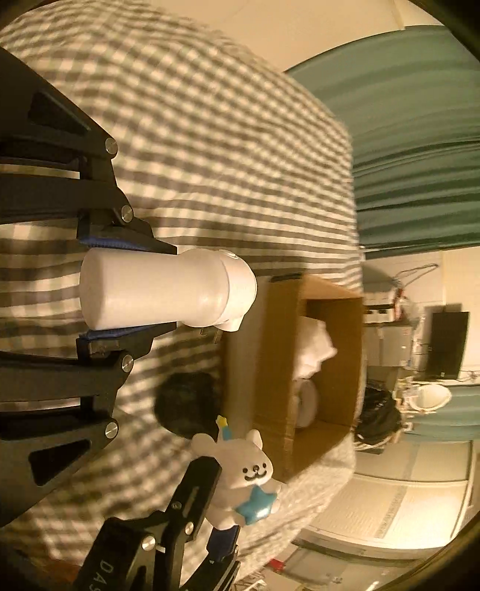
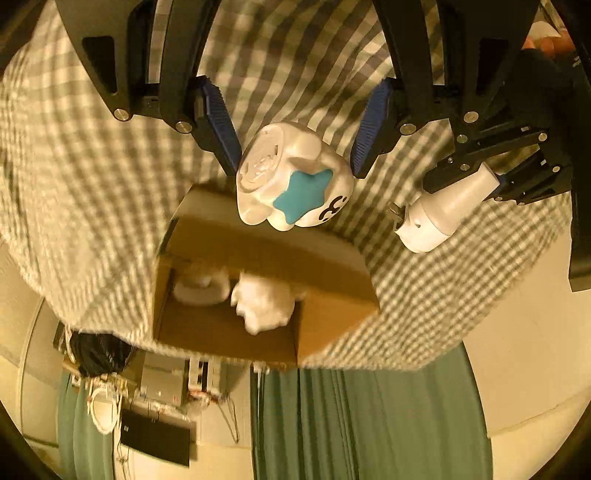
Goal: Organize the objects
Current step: 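Carry bottle and star toy over the box and release both inside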
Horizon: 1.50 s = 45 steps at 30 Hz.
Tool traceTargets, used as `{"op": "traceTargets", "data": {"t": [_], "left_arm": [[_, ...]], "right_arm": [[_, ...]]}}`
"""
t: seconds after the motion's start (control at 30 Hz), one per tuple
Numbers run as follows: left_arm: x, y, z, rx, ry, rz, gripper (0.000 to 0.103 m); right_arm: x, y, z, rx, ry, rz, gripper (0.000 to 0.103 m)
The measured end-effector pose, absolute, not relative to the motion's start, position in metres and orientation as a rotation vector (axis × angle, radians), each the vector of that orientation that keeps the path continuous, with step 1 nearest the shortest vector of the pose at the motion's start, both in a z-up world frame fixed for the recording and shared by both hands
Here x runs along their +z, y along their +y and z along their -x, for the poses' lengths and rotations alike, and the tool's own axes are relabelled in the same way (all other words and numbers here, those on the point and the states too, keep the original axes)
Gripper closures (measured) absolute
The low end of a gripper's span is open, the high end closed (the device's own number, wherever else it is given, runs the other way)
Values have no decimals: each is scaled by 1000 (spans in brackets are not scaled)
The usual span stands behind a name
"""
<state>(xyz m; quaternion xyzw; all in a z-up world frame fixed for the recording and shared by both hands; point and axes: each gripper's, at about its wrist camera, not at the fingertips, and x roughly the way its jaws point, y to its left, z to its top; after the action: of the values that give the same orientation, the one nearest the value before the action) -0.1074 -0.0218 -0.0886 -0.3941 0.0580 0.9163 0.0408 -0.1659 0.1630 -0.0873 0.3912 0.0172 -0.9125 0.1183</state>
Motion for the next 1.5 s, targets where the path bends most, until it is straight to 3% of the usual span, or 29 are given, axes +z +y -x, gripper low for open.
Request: {"op": "traceTargets", "data": {"t": [0.4,0.67,1.07,1.33,1.5], "left_arm": [[-4,1,178,2815,154,1003,71],[10,20,245,2790,171,982,71],[-46,37,326,2733,250,1068,71],[-82,44,339,2659,261,1176,71],[-83,52,333,2659,271,1129,69]], "right_arm": [[11,173,195,-2798,181,-900,42],[35,185,255,-2835,174,-847,42],[-8,199,364,-2816,122,-942,42],[-62,213,389,-2747,39,-1105,42],[-71,216,385,-2763,88,-1135,41]]}}
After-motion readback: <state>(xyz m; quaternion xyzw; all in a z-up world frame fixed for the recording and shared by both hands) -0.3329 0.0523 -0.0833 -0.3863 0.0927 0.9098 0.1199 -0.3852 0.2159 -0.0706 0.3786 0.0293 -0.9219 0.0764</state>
